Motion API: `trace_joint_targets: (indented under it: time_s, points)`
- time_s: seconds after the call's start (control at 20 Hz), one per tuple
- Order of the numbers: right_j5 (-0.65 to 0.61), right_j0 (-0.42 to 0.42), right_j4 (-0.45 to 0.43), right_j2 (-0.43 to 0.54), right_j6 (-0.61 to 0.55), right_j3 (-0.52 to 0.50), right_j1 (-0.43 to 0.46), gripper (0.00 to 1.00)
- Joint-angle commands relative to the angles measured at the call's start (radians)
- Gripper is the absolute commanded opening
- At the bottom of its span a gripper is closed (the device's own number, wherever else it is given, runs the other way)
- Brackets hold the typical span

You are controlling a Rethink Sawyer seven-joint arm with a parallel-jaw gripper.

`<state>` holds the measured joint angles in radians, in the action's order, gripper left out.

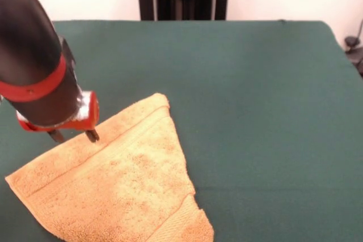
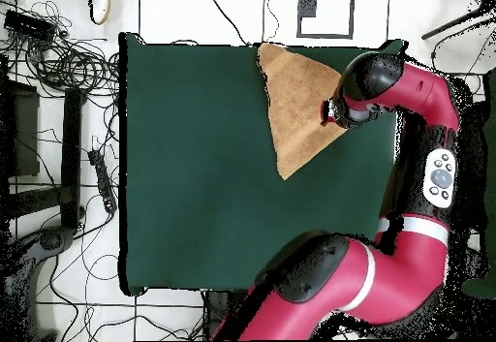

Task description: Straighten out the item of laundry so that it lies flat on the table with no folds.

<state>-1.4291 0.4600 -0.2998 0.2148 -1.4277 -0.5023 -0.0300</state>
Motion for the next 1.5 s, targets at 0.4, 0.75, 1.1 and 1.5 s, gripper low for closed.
trace_joint_targets:
  time_s: [0.4, 0.75, 1.1, 1.5]
  points:
    - [-0.081, -0.102, 0.043, 0.088, -0.153, 0.091, 0.133, 1.0]
    - [0.148, -0.082, 0.032, 0.066, -0.132, -0.004, 0.188, 1.0]
    - [0.18, -0.078, 0.021, 0.047, -0.121, -0.044, 0.193, 1.0]
    - [0.249, -0.06, 0.012, 0.019, -0.086, -0.171, 0.149, 1.0]
